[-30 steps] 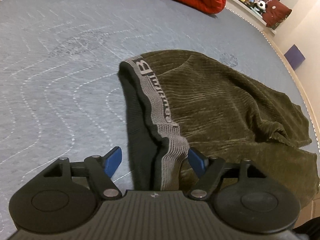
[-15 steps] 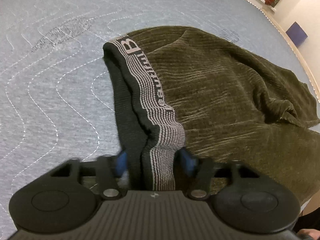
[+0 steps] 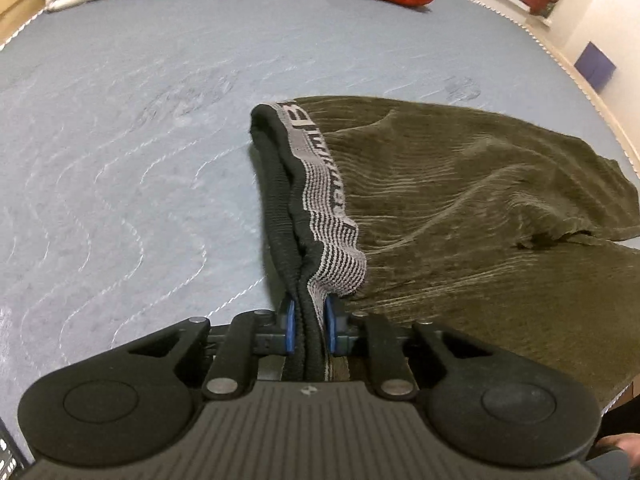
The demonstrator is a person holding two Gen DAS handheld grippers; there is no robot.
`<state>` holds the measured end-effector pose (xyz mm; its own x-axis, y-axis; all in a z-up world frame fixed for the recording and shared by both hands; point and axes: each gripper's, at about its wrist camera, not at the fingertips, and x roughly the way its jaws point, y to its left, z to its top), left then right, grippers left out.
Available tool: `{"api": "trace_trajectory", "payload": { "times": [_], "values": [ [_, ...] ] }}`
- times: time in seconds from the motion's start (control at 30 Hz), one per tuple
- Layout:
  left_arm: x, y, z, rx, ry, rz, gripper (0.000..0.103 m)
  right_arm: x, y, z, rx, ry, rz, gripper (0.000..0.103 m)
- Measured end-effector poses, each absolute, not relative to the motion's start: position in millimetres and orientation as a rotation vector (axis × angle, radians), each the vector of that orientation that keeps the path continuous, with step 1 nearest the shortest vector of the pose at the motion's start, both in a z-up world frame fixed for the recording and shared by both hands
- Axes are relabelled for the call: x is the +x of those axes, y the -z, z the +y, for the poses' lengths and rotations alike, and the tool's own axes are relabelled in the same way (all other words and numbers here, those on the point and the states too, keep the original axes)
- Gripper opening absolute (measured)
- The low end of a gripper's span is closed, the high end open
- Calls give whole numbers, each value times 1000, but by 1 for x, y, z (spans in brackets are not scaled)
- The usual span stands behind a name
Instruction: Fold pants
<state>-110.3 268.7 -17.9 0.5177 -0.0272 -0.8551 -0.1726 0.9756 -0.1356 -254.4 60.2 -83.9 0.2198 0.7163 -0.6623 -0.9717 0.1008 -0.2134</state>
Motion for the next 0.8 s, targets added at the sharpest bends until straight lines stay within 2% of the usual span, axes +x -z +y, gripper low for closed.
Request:
{"api": "trace_trajectory", "payload": {
  "times": [0.1,0.13,0.2,0.23,0.3,0.37,0.53,0.63,0.7,0.8],
  "values": [
    [-108,23,263,-120,-147,1062,30,-255,91,65,-777,-1291,483,13],
    [-107,20,260,-78,-175,1037,36,-254,95,66,-794,-1278,499,15],
    [-108,7,256,-39,-199,961,40,-253,91,61,-784,-1268,511,15],
    [-108,1,253,-38,-190,924,40,-252,88,59,-761,-1270,518,17],
    [-106,-12,245,-74,-124,862,40,-248,74,47,-685,-1269,533,32],
    [-101,-15,235,-91,-46,840,40,-243,67,31,-612,-1246,540,37],
    [-78,6,223,-92,37,913,39,-212,63,-8,-478,-1096,611,39],
    [-67,34,222,-22,-43,1037,36,-193,82,-29,-477,-958,716,40],
    [-62,34,220,-13,-46,1040,36,-184,96,-40,-539,-859,802,46],
    [-61,18,213,-39,-52,988,36,-180,89,-64,-478,-829,815,51]
  ]
}}
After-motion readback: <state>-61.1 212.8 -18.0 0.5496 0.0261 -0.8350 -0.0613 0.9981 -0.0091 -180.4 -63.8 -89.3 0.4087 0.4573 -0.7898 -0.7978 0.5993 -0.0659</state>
